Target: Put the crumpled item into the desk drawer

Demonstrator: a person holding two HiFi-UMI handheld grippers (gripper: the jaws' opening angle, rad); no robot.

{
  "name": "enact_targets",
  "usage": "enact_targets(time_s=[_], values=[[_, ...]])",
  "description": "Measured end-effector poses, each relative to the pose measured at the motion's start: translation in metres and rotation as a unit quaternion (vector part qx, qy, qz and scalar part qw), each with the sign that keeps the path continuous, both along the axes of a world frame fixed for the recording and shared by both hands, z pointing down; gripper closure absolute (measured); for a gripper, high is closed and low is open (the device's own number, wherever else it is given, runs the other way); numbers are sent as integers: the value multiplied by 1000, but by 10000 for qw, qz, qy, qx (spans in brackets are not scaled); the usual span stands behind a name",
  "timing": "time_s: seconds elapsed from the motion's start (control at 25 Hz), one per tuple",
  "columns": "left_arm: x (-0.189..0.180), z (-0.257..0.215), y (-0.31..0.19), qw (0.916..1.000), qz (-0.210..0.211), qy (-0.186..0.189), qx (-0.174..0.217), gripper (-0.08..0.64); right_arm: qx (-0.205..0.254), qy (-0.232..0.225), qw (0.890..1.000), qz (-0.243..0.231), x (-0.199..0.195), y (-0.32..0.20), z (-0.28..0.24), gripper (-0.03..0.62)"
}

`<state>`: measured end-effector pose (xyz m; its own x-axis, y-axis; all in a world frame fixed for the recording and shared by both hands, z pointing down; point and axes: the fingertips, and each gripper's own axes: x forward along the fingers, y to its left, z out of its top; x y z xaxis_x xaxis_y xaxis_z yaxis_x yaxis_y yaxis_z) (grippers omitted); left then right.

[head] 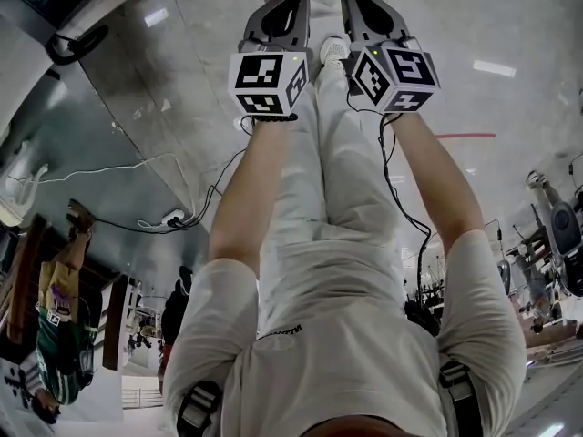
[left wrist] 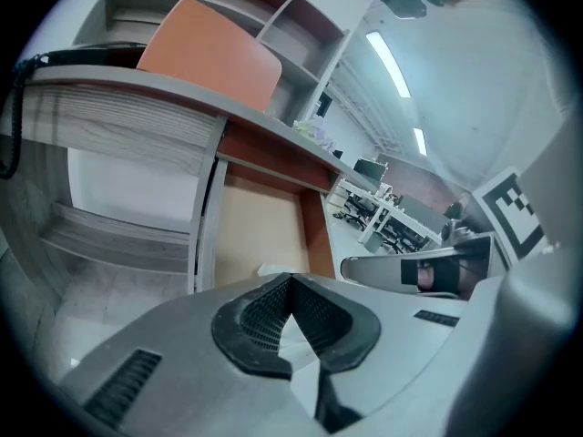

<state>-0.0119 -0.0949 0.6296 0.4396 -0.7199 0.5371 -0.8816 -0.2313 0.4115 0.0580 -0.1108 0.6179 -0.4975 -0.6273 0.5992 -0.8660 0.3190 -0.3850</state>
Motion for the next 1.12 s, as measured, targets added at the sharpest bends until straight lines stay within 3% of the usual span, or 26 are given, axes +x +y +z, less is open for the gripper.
enact_targets(time_s=[0.44, 0.84, 1.12], values=[[-24, -79, 1, 9995, -60, 23, 324, 561, 354, -14, 9994, -27, 13, 4, -86, 594], [-45, -204, 2, 9958, -23, 18, 919, 561, 716, -154, 9973, 52, 41, 21, -210, 594], [-74, -295, 13, 9886, 72, -217, 1485, 561, 1305, -280, 9906, 289, 70, 17, -312, 594]])
